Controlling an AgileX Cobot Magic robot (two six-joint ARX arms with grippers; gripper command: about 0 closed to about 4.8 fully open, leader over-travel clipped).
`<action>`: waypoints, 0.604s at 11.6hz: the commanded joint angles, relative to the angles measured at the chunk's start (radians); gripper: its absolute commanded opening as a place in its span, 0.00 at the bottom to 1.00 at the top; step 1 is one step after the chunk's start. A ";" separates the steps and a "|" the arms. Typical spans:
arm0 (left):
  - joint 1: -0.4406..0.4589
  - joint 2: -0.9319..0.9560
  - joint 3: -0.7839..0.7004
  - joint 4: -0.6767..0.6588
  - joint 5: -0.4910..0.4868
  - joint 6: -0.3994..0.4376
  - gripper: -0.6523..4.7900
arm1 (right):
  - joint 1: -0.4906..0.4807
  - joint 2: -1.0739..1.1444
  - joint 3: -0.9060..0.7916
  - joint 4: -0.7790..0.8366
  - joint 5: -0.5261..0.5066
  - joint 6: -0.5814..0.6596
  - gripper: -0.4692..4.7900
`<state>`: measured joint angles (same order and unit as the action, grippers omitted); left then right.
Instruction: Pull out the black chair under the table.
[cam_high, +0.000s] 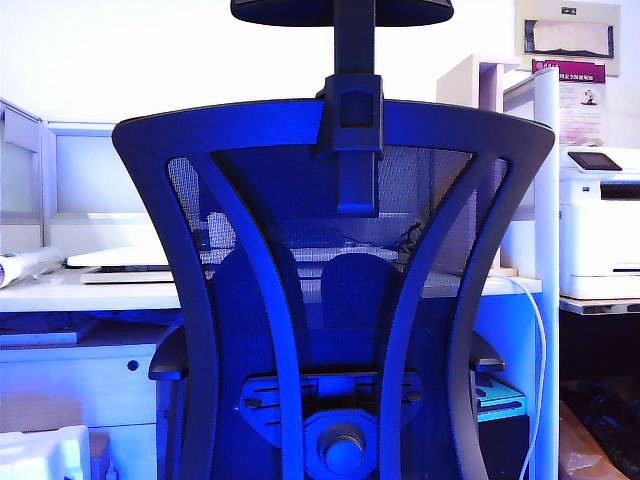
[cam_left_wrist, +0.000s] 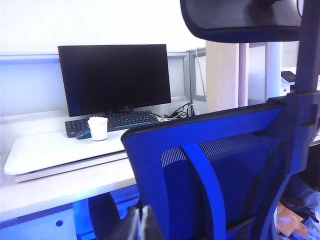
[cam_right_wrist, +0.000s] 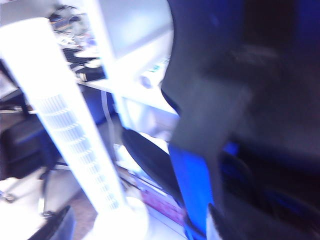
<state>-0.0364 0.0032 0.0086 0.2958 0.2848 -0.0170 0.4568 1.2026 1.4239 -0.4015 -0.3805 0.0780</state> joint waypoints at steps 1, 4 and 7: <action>0.001 0.000 0.000 0.013 0.000 0.002 0.17 | -0.002 -0.111 -0.157 0.037 0.071 -0.019 0.73; 0.002 0.000 0.000 0.012 0.000 0.002 0.17 | -0.008 -0.369 -0.562 0.223 0.237 0.030 0.66; 0.002 0.000 0.000 0.005 0.005 0.002 0.17 | -0.141 -0.471 -0.770 0.248 0.214 0.051 0.66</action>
<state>-0.0364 0.0032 0.0086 0.2939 0.2852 -0.0170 0.3504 0.7475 0.6792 -0.1719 -0.1280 0.1089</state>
